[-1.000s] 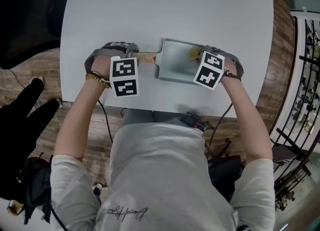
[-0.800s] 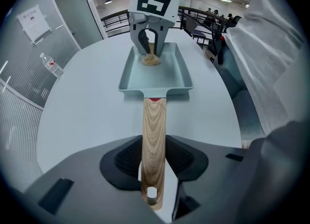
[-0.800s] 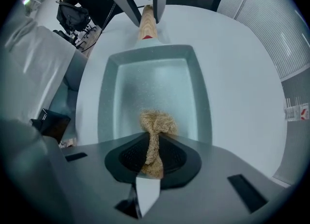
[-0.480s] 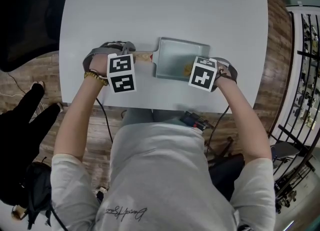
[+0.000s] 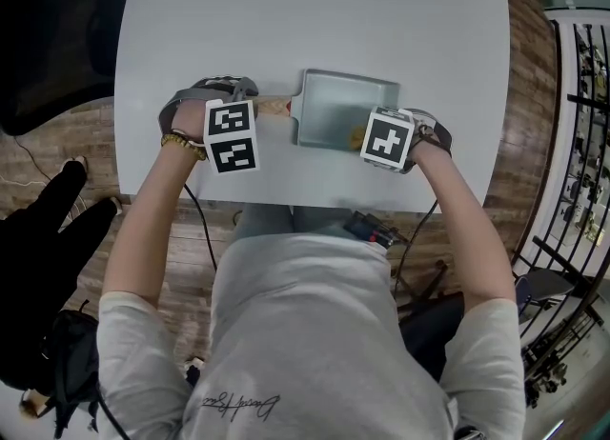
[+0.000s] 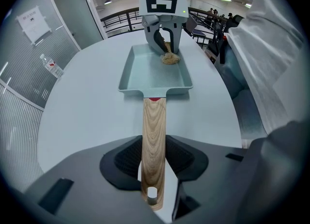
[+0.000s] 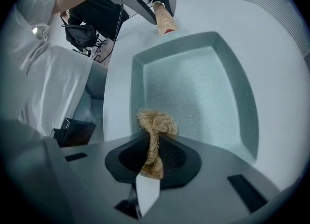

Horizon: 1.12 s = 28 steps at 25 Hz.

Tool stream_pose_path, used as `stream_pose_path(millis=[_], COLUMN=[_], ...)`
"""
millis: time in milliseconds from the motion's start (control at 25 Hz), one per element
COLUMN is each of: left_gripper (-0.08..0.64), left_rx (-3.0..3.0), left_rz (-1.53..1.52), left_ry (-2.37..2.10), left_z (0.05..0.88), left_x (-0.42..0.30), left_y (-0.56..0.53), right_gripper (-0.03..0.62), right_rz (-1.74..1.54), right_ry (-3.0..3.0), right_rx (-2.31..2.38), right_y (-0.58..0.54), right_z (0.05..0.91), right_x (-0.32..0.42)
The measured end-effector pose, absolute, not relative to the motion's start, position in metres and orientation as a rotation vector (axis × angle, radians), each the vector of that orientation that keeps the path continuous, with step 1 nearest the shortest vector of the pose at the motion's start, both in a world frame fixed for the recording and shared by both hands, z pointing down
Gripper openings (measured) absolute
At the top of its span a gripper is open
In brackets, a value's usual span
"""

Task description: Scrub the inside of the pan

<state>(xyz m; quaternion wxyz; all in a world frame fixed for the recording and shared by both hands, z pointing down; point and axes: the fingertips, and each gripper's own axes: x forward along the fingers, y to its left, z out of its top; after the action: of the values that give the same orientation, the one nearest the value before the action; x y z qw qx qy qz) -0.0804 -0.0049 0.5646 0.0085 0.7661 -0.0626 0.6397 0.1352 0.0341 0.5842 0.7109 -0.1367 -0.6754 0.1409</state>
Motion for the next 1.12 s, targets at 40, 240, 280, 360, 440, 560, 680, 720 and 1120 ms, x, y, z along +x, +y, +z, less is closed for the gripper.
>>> stream_pose_path(millis=[40,240,280,360,440,560,680,720,1120], left_gripper=[0.147,0.149,0.149,0.150,0.150,0.150,0.152,0.153,0.186], left_rx=[2.394,2.394,2.398,2.402,2.400,2.403,2.410,2.412,2.420], left_rz=[1.999,1.990,1.990,1.985,1.984,1.986,1.974,1.972,1.954], left_ry=[-0.189,-0.161,-0.157,-0.149,-0.139,-0.122,-0.105,-0.099,-0.033], left_z=[0.565,0.567,0.568,0.568,0.568,0.567,0.567,0.567,0.557], left_x=[-0.080,-0.080,-0.080,-0.080,-0.081,-0.080,-0.080,-0.081,-0.078], left_y=[-0.005,-0.003,-0.003,-0.002,-0.002,-0.003,-0.003,-0.003,-0.002], right_gripper=[0.069,0.069,0.069,0.069,0.069,0.069,0.069,0.069,0.069], right_rz=[0.313,0.310,0.309,0.305,0.303,0.299,0.292,0.294,0.322], right_ry=[-1.502,-1.498,-1.497,-1.502,-1.513,-1.533,-1.563,-1.575,-1.673], right_rx=[-0.298,-0.298,-0.299,-0.298,-0.288,-0.266,-0.239,-0.229,-0.126], right_y=[0.034,0.035,0.035,0.035,0.035,0.034,0.033,0.033,0.028], right_z=[0.584,0.587,0.588,0.588,0.587,0.586,0.584,0.584,0.575], right_x=[0.135,0.135,0.135,0.134,0.133,0.132,0.130,0.128,0.120])
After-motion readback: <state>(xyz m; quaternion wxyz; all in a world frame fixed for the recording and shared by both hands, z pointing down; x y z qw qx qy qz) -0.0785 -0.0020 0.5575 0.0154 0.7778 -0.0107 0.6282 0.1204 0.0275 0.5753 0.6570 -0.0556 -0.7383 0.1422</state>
